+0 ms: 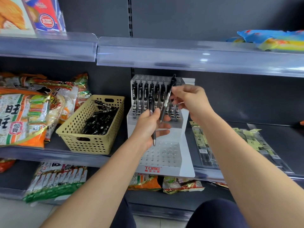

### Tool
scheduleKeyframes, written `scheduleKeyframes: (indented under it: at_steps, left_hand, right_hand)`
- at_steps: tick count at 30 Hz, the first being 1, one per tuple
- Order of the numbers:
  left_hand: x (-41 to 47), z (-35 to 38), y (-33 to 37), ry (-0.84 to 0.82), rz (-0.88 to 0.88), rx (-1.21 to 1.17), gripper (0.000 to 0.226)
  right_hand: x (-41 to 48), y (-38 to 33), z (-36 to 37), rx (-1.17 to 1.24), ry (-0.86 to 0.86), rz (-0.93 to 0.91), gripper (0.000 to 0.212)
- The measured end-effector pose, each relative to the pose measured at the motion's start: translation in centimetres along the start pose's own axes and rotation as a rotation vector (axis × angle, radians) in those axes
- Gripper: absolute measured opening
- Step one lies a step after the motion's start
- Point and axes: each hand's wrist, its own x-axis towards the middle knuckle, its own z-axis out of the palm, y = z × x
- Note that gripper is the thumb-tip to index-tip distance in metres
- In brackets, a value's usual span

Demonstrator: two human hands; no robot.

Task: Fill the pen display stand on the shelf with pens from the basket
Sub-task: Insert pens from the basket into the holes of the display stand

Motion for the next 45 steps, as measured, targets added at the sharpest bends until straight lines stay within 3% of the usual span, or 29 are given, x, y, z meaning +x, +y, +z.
scheduleKeyframes:
  at_steps: [7, 13, 19, 25, 32, 40, 43, 45]
  left_hand:
    - [0.5, 0.1, -1.3, 0.051, -0.041, 0.161, 0.018]
    - [0.8, -0.2, -1.6, 0.034, -0.054, 0.129, 0.028]
    - [0.8, -0.2, -1.3, 0.037, -0.079, 0.099, 0.036]
    - [1.0, -0.2, -1.3, 0.06, -0.089, 0.049, 0.029]
    - [1.1, -0.2, -1.4, 0.064, -0.083, 0.052, 0.028]
    - [0.8, -0.1, -1.5, -0.011, -0.011, 0.069, 0.027]
    - [0.6, 0.0, -1.4, -0.06, -0.014, 0.041, 0.027]
    - [0.6, 0.1, -1.2, -0.102, -0.034, -0.007, 0.028]
  right_hand:
    - [0.9, -0.4, -1.3, -0.272, 0.354, -0.199, 0.01]
    - [0.4, 0.0, -1.5, -0.56, 0.463, -0.322, 0.018]
    - [0.2, 0.7, -1.3, -0.652, 0.457, -0.325, 0.018]
    - [0.0, 1.6, -0.9, -0.746, 0.346, -0.277, 0.015]
    - [0.2, 2.0, -0.9, -0.785, 0.333, -0.257, 0.016]
    - [0.0, 2.0, -1.3, -0.879, 0.3, -0.166, 0.023]
    - [-0.5, 1.5, -1.0, -0.749, 0.247, -0.179, 0.029]
    - [-1.2, 0.8, -0.6, -0.523, 0.056, -0.104, 0.027]
